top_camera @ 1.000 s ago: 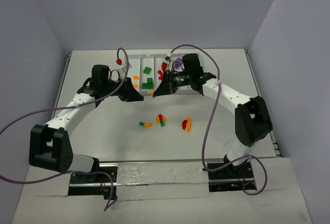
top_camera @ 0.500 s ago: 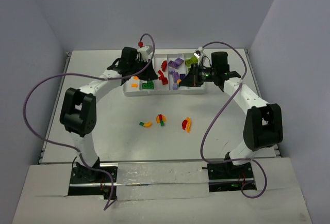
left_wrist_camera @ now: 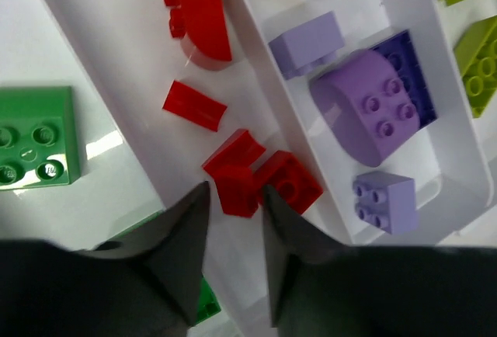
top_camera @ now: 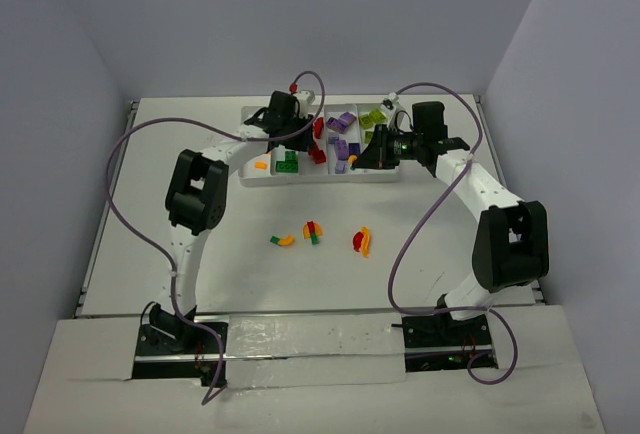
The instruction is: Sort the legos into containers by color
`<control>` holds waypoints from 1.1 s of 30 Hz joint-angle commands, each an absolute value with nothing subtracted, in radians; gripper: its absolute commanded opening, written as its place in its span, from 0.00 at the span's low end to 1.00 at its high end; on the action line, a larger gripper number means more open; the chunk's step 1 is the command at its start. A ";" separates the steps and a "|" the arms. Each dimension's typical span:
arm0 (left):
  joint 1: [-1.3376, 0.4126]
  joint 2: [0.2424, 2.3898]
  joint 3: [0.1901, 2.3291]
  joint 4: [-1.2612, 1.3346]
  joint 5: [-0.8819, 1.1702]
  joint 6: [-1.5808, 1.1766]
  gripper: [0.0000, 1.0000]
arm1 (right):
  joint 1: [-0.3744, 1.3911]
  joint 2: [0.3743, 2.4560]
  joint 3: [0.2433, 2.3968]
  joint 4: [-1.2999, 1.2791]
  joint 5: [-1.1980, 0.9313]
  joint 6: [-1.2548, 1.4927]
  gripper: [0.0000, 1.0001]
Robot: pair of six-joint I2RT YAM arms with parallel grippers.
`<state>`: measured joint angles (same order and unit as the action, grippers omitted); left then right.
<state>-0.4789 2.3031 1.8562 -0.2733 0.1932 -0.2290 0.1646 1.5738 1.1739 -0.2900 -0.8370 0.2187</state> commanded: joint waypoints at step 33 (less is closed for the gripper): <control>-0.406 1.689 1.410 -0.295 1.020 -0.269 0.59 | 0.368 1.570 1.293 -0.380 -0.904 0.069 0.00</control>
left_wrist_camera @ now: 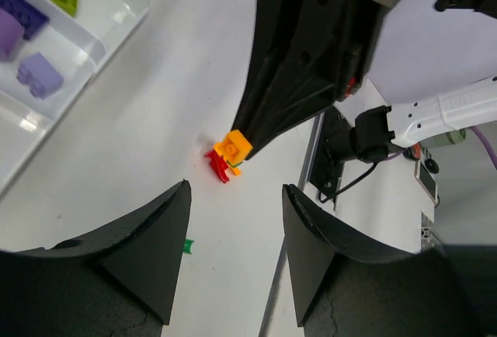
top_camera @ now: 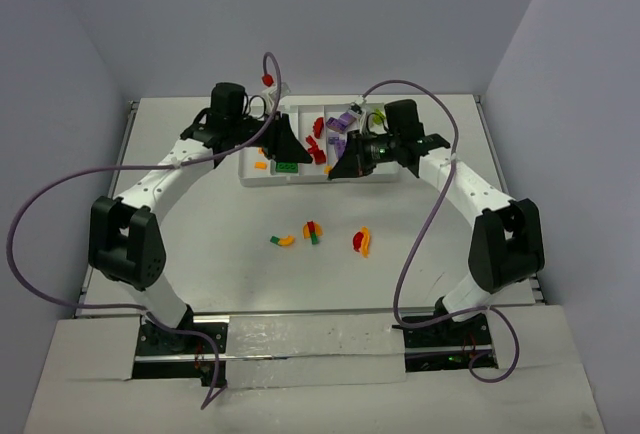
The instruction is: Sort the legos into containers by color
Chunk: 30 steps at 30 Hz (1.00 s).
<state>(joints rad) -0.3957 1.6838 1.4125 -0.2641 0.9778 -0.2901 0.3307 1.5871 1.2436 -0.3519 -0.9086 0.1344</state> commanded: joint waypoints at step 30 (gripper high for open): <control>-0.471 1.744 1.402 -0.374 1.109 -0.288 0.51 | 0.456 1.511 1.294 -0.424 -0.832 -0.054 0.00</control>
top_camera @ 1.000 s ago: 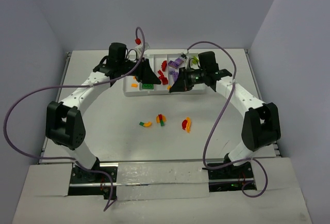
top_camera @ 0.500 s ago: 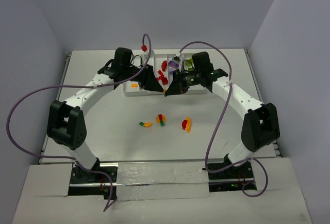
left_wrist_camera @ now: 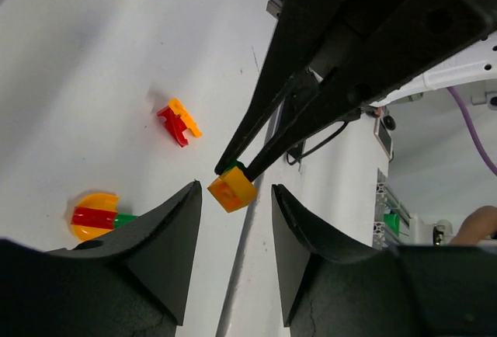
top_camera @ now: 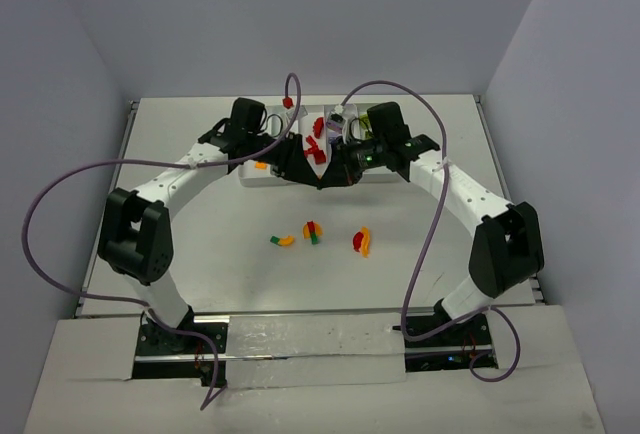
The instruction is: Sort the legos into containers by color
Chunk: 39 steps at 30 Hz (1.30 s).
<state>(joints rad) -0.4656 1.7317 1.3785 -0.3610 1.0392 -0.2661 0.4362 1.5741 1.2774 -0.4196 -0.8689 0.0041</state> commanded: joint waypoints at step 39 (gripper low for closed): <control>-0.213 1.658 1.335 -0.363 0.730 -0.146 0.00 | 0.489 1.523 1.303 -0.423 -0.657 -0.082 0.00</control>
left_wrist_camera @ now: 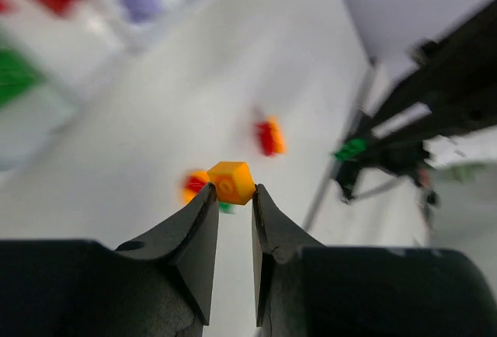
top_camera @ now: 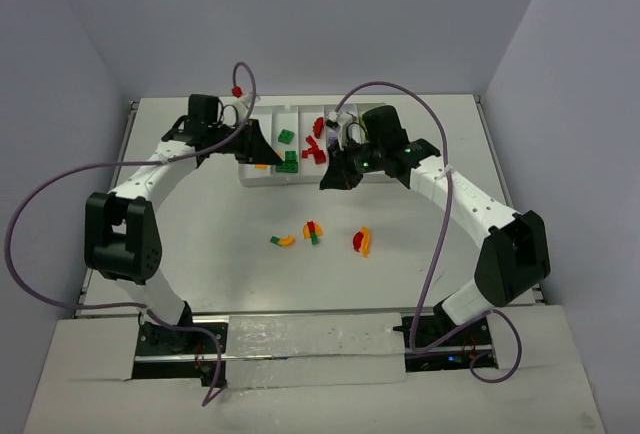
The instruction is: Sort the legos into containers by color
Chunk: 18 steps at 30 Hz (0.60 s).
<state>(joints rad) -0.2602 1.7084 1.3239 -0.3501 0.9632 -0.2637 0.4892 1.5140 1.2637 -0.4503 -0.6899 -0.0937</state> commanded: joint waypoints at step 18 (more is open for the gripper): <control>-0.210 1.951 1.497 -0.342 0.199 -0.091 0.34 | 0.512 1.909 1.664 -0.251 -0.474 0.177 0.00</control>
